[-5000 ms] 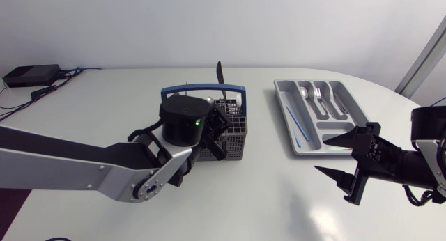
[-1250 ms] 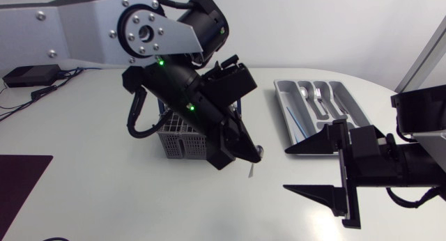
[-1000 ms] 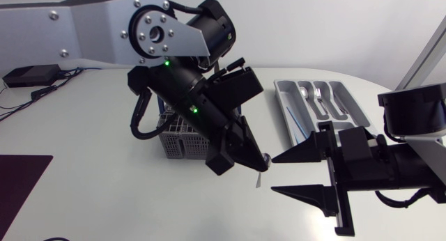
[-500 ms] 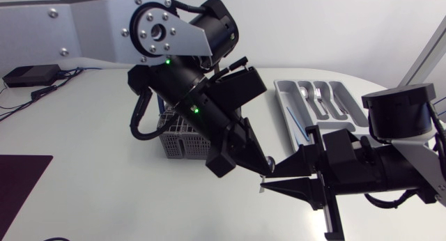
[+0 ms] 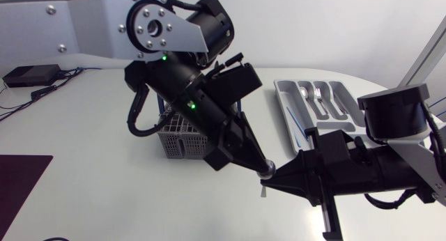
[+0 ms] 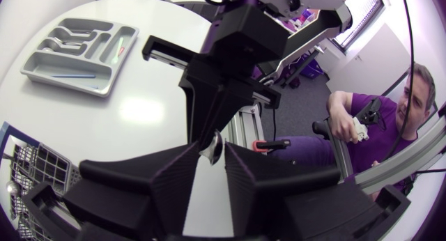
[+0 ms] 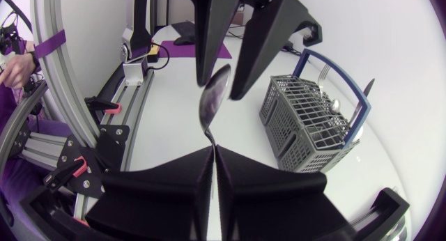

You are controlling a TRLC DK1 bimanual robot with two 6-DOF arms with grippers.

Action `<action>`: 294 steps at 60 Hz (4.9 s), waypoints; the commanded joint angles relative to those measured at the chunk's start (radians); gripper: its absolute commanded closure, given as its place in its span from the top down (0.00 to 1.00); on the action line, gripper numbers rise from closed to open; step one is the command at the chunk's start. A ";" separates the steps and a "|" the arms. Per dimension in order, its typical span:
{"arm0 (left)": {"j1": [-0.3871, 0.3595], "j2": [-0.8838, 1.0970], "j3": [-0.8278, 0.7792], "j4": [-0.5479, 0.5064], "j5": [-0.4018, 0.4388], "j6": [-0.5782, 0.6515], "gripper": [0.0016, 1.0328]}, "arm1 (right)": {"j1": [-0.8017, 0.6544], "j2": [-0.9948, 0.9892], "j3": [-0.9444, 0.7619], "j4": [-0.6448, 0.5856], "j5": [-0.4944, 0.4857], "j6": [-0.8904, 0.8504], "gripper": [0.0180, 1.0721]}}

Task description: Unload the cutlery basket into the drawer organizer.

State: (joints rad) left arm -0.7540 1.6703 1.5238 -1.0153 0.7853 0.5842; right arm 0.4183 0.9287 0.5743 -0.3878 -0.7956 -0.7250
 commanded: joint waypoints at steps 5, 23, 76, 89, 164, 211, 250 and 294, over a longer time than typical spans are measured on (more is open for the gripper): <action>0.053 -0.001 0.055 0.001 0.011 -0.015 0.96 | -0.019 -0.007 0.001 -0.052 0.033 -0.036 0.05; 0.125 -0.015 -0.002 0.112 -0.238 -0.133 0.96 | -0.346 0.047 -0.010 -0.112 0.078 -0.327 0.05; 0.222 -0.115 -0.240 0.313 -0.577 -0.181 0.96 | -0.837 0.654 0.048 0.636 0.366 -0.648 0.05; 0.237 -0.127 -0.254 0.316 -0.577 -0.179 0.96 | -0.780 0.734 0.030 0.734 0.484 -0.663 0.06; 0.363 -0.213 -0.458 0.517 -0.650 -0.202 0.95 | -0.101 0.236 0.098 0.328 0.461 0.114 0.56; 0.397 -0.087 -0.495 0.624 -0.649 -0.219 0.95 | 0.074 0.759 0.366 0.489 0.507 0.280 0.08; 0.430 -0.328 -0.654 0.500 -0.649 -0.047 0.95 | -0.231 0.795 0.473 0.475 0.286 0.371 0.08; 0.532 -0.233 -0.697 0.609 -0.647 0.008 0.95 | -0.081 1.070 0.740 0.343 0.182 0.383 0.08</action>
State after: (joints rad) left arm -0.2394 1.4151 0.8505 -0.4160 0.1406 0.5629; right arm 0.3145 2.0090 1.3716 -0.0227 -0.6003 -0.3237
